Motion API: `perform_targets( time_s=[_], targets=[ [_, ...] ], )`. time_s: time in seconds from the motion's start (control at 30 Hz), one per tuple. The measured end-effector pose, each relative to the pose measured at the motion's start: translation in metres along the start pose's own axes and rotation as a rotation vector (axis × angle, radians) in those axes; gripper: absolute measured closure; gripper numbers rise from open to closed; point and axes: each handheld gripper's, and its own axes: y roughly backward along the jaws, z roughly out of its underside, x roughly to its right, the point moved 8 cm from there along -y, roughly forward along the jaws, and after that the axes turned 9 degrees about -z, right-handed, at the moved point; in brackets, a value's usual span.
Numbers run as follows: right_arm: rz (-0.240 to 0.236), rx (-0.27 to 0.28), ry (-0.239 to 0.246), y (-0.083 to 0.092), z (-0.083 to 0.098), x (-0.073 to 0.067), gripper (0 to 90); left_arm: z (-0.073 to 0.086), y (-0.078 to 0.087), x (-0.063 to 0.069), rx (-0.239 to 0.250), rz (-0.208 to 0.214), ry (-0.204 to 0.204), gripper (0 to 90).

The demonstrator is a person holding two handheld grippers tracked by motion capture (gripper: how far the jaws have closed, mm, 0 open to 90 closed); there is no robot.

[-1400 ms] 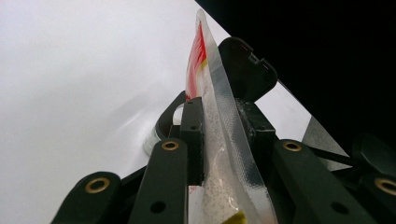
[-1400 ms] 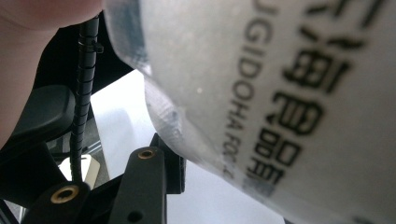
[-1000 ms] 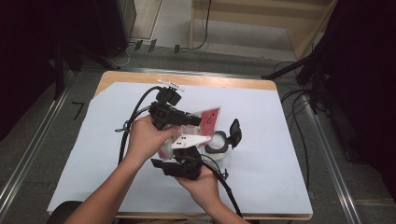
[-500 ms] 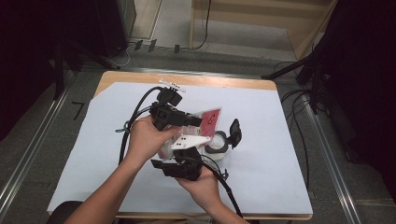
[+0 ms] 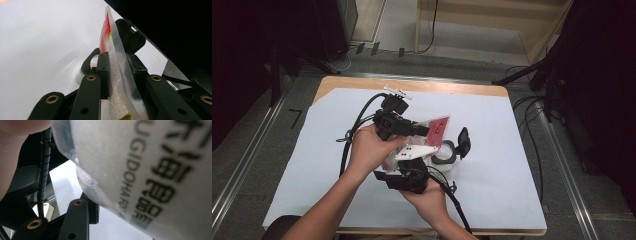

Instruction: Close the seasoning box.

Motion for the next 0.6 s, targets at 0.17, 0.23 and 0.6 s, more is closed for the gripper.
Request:
perform_targets(
  time_s=[0.17,0.23,0.6],
  targets=[
    [0.001,0.001,0.0,0.0,0.0001,0.0,63.1,0.0001,-0.0001,0.0002,-0.002,-0.002,-0.001,75.3],
    [0.003,0.001,0.0,-0.0001,0.0003,0.0001,63.1,0.0001,-0.0002,0.0004,-0.001,-0.001,-0.002,75.4],
    [0.006,0.008,0.006,0.0003,0.0002,-0.0004,63.2,-0.0001,0.0004,0.0031,0.001,-0.004,-0.007,75.1]
  ],
)
